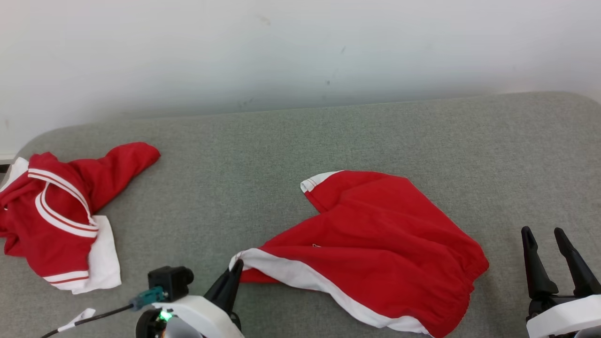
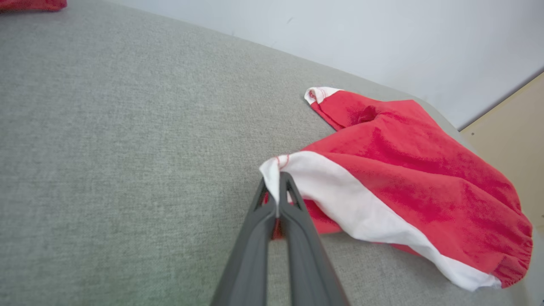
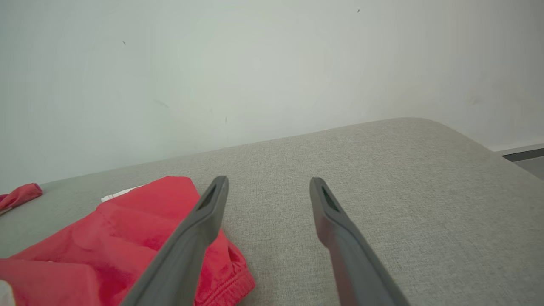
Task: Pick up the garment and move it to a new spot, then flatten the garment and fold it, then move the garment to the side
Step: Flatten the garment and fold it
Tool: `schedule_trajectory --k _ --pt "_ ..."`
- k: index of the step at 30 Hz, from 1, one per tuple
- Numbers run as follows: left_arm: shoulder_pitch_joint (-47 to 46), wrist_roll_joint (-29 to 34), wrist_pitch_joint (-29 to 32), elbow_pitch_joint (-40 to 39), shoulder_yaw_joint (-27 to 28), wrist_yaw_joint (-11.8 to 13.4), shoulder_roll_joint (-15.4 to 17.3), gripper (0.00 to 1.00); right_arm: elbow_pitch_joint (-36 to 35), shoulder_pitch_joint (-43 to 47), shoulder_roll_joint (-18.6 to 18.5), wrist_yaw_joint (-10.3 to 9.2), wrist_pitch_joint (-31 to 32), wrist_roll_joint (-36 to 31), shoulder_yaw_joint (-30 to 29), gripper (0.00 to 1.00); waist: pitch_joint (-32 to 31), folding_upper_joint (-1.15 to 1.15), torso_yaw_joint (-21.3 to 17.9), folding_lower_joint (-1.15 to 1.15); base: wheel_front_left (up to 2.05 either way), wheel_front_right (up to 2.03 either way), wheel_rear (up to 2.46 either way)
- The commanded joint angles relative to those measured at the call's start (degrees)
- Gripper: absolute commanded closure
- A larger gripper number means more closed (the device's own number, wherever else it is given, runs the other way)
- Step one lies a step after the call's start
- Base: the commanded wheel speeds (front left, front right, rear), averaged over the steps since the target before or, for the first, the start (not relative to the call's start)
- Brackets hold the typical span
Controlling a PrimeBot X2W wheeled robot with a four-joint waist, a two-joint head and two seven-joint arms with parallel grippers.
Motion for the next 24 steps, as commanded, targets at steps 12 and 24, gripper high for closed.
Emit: schedule_trajectory --k 12,24 --pt "1.3 2.1 -6.2 1.6 2.6 0.4 1.5 0.00 0.7 0.2 -0.5 -0.12 -1.1 0.4 1.0 0.00 -1.7 0.00 0.1 0.00 0.00 0.00 0.00" --pt "9.3 13.2 -7.0 -16.6 16.7 2.9 -0.5 0.00 1.9 2.7 0.4 -0.12 4.3 1.4 0.7 0.00 -3.3 0.00 -0.2 0.00 0.00 0.00 0.00"
